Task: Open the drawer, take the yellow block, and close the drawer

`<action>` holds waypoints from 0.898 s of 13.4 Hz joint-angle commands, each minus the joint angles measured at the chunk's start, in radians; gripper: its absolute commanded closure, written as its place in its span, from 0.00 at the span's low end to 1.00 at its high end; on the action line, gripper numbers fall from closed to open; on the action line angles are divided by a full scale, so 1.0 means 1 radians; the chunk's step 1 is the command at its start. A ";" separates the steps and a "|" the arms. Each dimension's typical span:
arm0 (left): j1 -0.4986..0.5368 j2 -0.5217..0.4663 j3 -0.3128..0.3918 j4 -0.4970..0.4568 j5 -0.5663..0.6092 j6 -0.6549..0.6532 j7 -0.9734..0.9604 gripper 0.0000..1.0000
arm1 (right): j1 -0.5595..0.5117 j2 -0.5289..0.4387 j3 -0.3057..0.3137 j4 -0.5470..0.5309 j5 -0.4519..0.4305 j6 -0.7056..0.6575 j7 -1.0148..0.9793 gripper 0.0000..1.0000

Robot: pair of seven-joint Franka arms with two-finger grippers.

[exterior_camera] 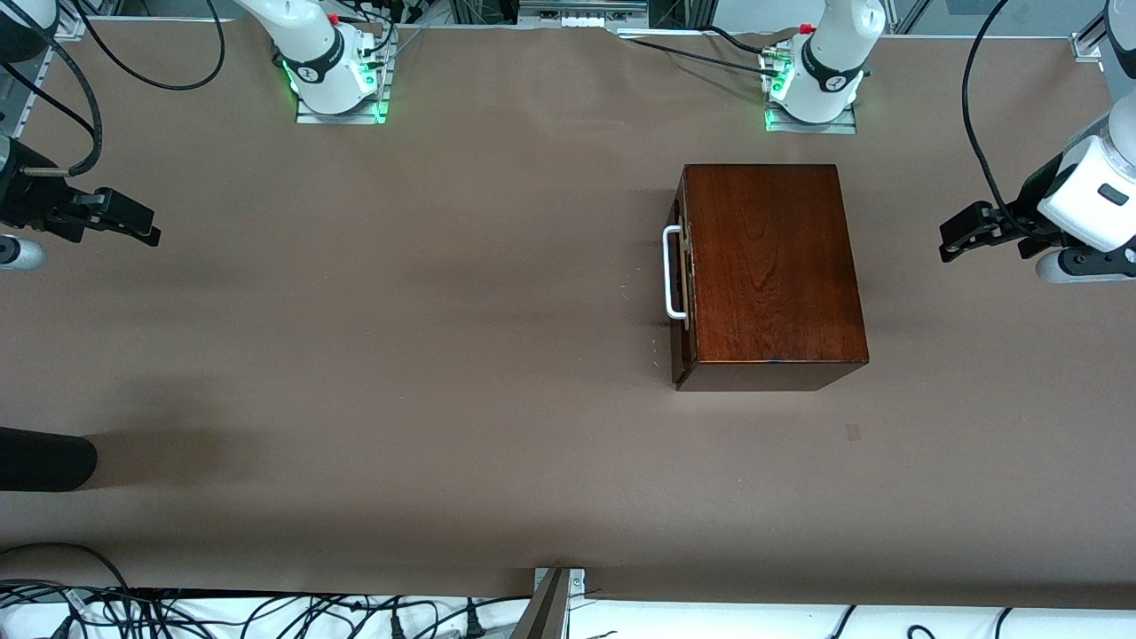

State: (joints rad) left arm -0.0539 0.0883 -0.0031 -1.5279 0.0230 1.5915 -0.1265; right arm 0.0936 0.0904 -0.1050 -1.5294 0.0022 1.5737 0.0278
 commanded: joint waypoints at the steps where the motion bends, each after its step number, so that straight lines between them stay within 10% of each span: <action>1: 0.006 0.013 0.000 0.031 -0.025 -0.018 0.018 0.00 | -0.002 0.002 0.005 0.003 -0.004 0.003 0.000 0.00; 12: -0.006 0.018 -0.084 0.023 -0.025 -0.038 -0.007 0.00 | -0.003 0.008 0.004 0.003 -0.007 0.003 0.000 0.00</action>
State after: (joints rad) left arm -0.0602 0.0928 -0.0785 -1.5272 0.0223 1.5783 -0.1311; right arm 0.0936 0.0959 -0.1049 -1.5295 0.0022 1.5746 0.0278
